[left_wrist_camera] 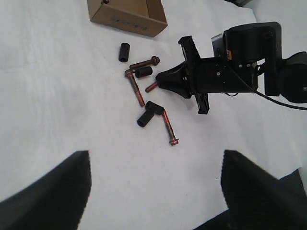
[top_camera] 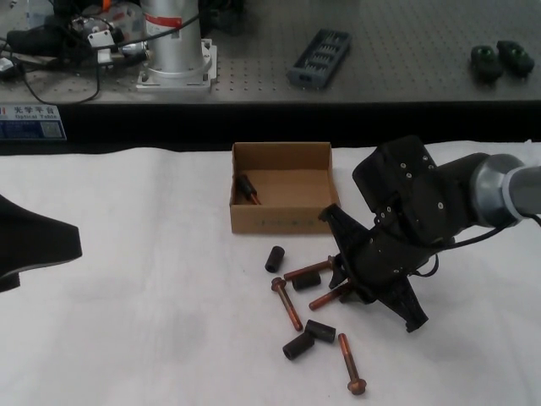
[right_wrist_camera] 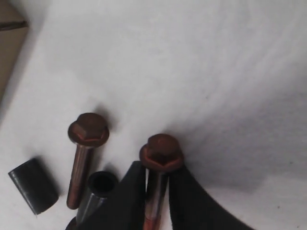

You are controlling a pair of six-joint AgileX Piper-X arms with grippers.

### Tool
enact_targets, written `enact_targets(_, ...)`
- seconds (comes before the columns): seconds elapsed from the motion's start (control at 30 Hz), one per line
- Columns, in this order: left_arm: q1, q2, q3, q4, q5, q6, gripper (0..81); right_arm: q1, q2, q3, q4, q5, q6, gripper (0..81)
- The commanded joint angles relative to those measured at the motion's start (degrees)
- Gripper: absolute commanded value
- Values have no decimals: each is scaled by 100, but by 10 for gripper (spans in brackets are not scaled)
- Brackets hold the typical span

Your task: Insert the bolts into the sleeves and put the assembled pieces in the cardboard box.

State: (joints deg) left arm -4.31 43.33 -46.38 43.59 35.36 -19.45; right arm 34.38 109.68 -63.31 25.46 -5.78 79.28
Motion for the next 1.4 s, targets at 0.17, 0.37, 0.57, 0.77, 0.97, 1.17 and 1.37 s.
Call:
enact_targets(0.17, 8, -35, -21, 8, -37, 65, 545, -69, 162, -33, -6, -79, -470, 27)
enact_targets(0.37, 8, -35, -21, 8, -37, 65, 545, -122, -21, -33, 14, -557, -1480, 27)
enact_targets(0.57, 8, -35, -21, 8, -47, 356, 545, -122, -695, -23, 648, -481, -3770, 27)
enact_targets(0.77, -41, 118, -21, -3, -213, 355, 545, -122, -1458, 222, 1481, -380, -5129, 27)
enact_targets(0.97, -613, 716, -21, -191, -506, 355, 545, -122, -2648, 949, 1545, -406, -5363, 27)
enact_targets(1.17, -1469, 1809, -21, -1305, -988, 355, 545, -122, -4161, 1602, 1719, -421, -5578, 27)
enact_targets(1.37, -2039, 3173, -207, -2459, -1423, 355, 545, -122, -5596, 1726, 2235, -421, -5801, 27)
